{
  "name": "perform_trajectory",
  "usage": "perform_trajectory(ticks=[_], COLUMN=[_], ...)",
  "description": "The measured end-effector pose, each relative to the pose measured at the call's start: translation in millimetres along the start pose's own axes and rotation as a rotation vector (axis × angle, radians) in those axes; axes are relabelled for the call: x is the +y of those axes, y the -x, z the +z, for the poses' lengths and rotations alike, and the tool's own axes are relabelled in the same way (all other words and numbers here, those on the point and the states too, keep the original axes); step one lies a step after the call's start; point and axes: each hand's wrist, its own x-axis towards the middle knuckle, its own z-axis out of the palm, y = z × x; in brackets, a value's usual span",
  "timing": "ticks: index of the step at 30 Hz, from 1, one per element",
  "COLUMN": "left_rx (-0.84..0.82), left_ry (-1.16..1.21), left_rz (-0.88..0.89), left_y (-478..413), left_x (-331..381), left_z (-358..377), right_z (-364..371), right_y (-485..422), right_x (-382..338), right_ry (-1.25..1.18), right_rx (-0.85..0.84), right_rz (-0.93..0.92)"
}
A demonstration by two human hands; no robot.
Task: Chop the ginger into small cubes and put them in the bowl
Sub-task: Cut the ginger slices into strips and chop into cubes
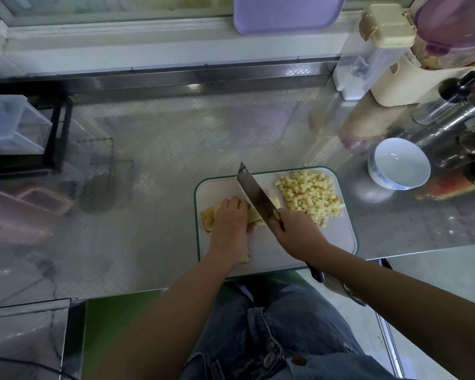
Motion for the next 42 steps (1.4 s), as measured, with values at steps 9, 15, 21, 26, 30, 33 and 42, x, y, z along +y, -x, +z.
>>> perform_trajectory(ticks=[9,15,21,26,30,33,42], left_rx=[-0.009,-0.011,-0.013,0.002,-0.019,-0.029,-0.02], left_ry=[0.01,0.032,0.032,0.009,-0.005,0.011,0.01], left_rz=[-0.023,-0.037,-0.007,0.006,-0.025,-0.036,-0.048], left_y=[-1.8,-0.4,2.8,4.1,1.5,0.4,0.0], left_x=[-0.6,0.5,-2.1,-1.2,-1.0,-1.5,-2.0], left_z=[2.1,1.2,-1.3,-3.1,-1.5,-1.1,-1.4], right_z=[18.5,16.2,4.8,3.9,11.8,17.6,27.6], right_y=[-0.9,-8.0,-4.6,1.3,4.9,5.5,-6.1], right_x=[-4.4,-7.3,-5.9,-4.2,-3.5,-2.4,-5.7], right_ry=[0.017,-0.111,-0.113,-0.037,-0.042,-0.058,-0.014], right_rx=[0.022,0.084,0.083,0.034,0.019,0.029,0.05], right_rz=[0.048,0.07,0.031,0.007,0.023,0.035,0.039])
